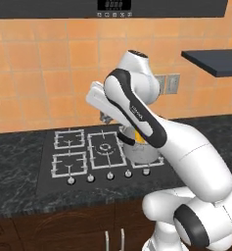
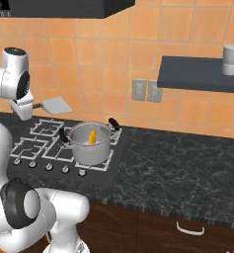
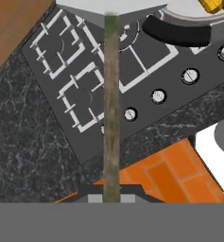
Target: Put the corn and squash in the pot. Retrieve the spatula and lightly stir the vegetables in the pot.
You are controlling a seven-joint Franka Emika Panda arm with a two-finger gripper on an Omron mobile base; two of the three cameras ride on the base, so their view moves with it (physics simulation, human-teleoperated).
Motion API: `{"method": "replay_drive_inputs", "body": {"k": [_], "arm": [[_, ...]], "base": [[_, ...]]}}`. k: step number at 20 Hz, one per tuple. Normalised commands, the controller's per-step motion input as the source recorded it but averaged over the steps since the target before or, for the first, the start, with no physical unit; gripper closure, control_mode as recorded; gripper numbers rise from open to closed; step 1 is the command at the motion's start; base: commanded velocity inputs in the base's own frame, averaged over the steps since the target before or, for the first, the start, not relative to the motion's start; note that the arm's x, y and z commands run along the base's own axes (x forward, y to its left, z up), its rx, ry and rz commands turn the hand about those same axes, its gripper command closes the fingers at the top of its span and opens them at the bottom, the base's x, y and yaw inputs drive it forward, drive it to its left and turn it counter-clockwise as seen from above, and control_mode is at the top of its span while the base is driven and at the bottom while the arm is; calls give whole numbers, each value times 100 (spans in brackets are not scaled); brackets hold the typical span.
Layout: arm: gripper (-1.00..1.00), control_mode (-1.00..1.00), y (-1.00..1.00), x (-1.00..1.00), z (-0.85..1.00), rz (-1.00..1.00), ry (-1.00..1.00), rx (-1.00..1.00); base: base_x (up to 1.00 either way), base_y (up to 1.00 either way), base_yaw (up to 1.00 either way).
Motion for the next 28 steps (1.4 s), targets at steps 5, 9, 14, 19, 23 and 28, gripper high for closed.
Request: {"method": "replay_drive_inputs", "body": {"k": [5, 9, 14, 19, 23, 28], "arm": [[100, 100, 0, 0, 0, 0, 0, 0], [100, 100, 0, 0, 0, 0, 0, 0], [100, -100, -53, 60, 19, -22, 21, 16], [100, -100, -86, 44, 12, -11, 28, 39], [100, -100, -44, 45, 6, 2, 13, 29], [100, -100, -32, 58, -7, 3, 16, 12]], "base": [[68, -50, 0], [100, -32, -21], [0, 0, 0], [0, 0, 0], [0, 0, 0], [0, 0, 0]]}}
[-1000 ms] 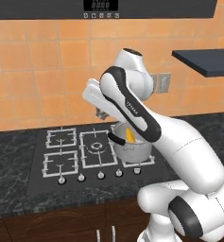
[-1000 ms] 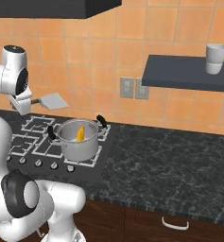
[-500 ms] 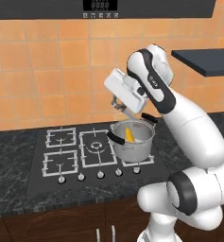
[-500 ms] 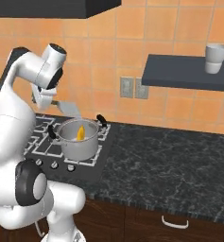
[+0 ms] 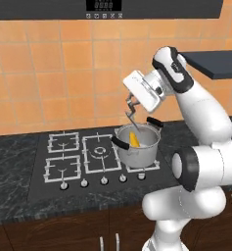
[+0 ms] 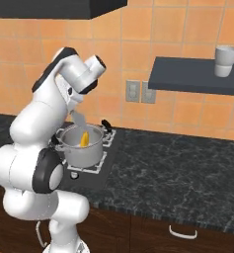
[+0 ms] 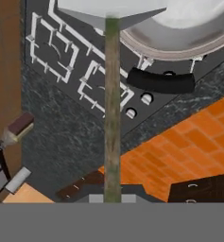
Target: Put the corn and squash in the pot. Retrieve the spatula and lightly stir the vegetables in the pot.
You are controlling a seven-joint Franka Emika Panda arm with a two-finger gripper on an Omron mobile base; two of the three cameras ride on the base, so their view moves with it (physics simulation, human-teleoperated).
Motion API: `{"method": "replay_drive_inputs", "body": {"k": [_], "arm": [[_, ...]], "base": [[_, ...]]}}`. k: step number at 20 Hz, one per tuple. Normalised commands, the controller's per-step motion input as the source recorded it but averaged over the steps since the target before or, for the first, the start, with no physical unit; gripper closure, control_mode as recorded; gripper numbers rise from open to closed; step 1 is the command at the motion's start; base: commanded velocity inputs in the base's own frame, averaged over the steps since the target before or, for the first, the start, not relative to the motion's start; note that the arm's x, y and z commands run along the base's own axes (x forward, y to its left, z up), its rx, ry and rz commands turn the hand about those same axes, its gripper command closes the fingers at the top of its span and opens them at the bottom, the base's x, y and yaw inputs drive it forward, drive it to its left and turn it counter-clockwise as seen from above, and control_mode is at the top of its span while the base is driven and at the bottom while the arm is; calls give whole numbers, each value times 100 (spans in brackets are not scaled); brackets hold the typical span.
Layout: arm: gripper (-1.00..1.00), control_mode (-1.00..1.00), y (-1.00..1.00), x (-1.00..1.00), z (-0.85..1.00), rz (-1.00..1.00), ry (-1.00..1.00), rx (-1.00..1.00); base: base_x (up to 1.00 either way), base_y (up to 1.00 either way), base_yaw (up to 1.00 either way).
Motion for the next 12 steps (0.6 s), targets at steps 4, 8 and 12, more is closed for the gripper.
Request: {"method": "replay_drive_inputs", "body": {"k": [4, 8, 12], "arm": [[100, -100, -17, 71, -10, 12, 18, 2], [100, -100, -19, 41, -2, 30, 19, 0], [100, -100, -5, -32, 0, 27, 6, 0]], "base": [[0, 0, 0], [0, 0, 0], [0, 0, 0]]}}
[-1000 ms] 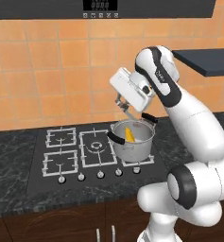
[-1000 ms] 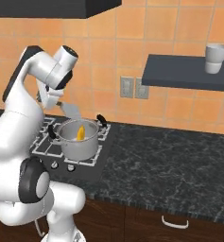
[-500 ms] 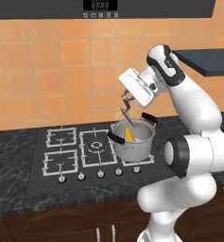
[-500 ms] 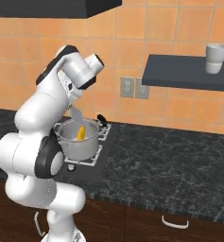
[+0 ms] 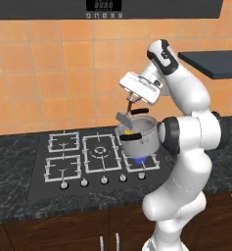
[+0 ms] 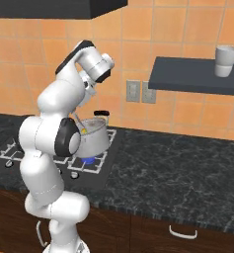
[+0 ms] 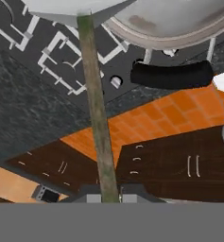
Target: Put the corn and squash in the pot. Retrieve the spatula and lightly stir the vegetables in the pot.
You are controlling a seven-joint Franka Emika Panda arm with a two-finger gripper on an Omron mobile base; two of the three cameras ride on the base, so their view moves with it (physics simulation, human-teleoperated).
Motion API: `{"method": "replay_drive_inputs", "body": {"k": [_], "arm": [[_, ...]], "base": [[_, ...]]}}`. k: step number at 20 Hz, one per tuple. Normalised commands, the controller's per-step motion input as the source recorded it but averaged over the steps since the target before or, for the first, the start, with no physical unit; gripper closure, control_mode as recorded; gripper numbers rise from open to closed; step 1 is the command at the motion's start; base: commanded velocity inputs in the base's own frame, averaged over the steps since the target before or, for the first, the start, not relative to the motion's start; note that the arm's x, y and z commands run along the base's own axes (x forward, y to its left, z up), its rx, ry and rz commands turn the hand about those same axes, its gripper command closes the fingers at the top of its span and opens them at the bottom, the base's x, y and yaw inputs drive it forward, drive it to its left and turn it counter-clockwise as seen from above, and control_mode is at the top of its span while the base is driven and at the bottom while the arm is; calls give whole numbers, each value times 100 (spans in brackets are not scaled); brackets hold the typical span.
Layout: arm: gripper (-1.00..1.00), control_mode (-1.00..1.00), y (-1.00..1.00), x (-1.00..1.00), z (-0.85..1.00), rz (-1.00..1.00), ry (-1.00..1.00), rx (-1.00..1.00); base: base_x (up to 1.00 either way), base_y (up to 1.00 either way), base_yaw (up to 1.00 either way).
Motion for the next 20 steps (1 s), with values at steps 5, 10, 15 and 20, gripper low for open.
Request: {"method": "replay_drive_inputs", "body": {"k": [5, 10, 15, 20], "arm": [[100, -100, -37, -35, 17, 1, 2, 0], [100, -100, -57, 0, 44, -22, 11, 0], [100, -100, -30, 8, 7, -23, 22, 4], [100, -100, 0, 58, 0, -2, 6, 4]], "base": [[0, 0, 0], [0, 0, 0], [0, 0, 0], [0, 0, 0]]}}
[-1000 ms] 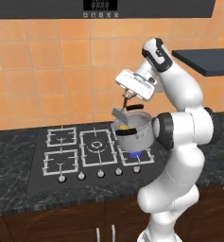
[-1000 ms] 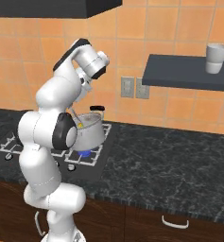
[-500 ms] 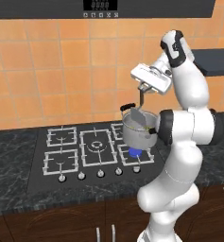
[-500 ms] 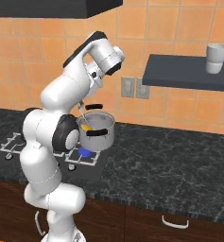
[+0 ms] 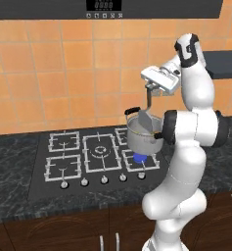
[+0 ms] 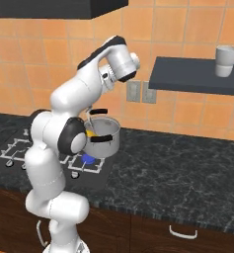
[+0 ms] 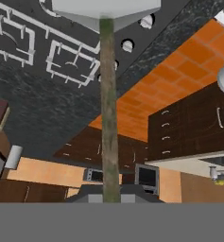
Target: Put the corn and squash in the pot. Retrieve the spatula and lightly stir the vegetables in the pot.
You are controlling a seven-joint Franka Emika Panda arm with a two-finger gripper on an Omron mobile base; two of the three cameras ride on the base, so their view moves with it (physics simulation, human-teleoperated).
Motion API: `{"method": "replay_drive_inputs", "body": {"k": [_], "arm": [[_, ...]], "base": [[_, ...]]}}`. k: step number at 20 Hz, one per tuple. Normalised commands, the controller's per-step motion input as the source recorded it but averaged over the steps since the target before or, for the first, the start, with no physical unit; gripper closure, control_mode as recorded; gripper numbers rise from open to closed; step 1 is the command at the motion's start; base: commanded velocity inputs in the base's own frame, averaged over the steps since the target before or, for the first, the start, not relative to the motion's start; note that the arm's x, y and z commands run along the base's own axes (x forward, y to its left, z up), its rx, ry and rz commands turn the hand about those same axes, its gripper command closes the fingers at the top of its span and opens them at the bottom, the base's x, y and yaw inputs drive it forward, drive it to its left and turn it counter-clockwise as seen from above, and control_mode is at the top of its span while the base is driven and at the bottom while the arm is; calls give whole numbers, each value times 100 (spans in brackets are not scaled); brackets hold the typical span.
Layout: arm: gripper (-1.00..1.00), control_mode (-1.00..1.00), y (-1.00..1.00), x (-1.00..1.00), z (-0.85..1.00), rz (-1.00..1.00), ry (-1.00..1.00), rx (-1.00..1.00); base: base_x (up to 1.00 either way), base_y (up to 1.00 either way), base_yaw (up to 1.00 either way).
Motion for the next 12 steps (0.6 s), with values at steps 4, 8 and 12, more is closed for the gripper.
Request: {"method": "replay_drive_inputs", "body": {"k": [4, 8, 12], "arm": [[100, -100, -4, 43, -7, -1, 0, -3], [100, -100, -5, 49, -5, 0, 0, 0], [100, -100, -4, 49, -27, 0, 0, 0]], "base": [[0, 0, 0], [0, 0, 0], [0, 0, 0]]}}
